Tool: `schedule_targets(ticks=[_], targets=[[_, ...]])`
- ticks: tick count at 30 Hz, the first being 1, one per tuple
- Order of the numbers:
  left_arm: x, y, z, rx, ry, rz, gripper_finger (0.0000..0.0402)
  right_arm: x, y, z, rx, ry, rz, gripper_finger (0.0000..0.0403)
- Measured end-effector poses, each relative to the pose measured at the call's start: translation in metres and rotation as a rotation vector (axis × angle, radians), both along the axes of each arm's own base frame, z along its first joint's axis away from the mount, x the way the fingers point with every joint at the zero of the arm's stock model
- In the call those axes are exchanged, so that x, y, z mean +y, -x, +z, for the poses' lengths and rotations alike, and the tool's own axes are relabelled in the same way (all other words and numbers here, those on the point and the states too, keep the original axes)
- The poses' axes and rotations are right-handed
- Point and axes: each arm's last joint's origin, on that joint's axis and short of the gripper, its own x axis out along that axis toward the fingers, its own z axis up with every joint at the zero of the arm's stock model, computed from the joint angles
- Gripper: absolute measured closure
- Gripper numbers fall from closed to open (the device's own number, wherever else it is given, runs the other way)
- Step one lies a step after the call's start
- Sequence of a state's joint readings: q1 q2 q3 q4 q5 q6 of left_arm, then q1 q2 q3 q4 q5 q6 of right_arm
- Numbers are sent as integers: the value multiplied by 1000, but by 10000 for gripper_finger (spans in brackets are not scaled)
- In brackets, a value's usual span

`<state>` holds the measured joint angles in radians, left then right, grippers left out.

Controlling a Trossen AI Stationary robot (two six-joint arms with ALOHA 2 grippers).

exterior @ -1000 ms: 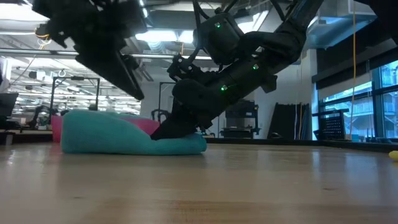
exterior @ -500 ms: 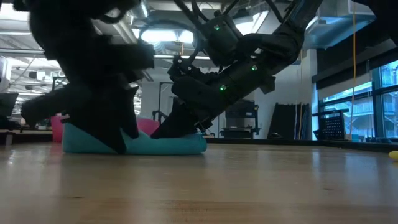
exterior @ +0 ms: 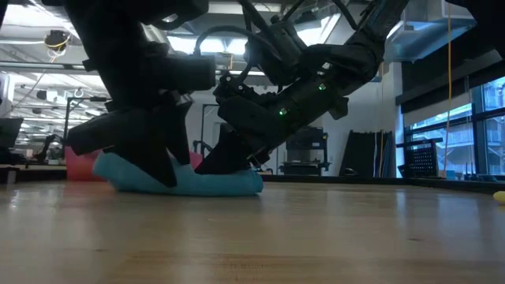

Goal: Roll microfiber towels into tight, uniform cylinder then place into a basket
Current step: Roll the blue microfiber towel

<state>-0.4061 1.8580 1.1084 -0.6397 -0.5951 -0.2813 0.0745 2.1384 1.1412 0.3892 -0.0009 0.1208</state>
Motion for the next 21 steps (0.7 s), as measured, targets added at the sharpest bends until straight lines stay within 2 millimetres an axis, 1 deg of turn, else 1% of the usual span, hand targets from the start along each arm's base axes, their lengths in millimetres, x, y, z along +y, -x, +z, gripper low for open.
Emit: schedule_targets(ticks=[7,15,21], targets=[[1,0,-3,21,-37,-19,150,-1,0,0,3,-8,-1,366],[-1,-3,-27,114,-94,-66,152,-2,0,0,5,-10,-6,366],[-2,-3,-30,99,-136,-56,152,-6,0,0,9,-43,-13,366]])
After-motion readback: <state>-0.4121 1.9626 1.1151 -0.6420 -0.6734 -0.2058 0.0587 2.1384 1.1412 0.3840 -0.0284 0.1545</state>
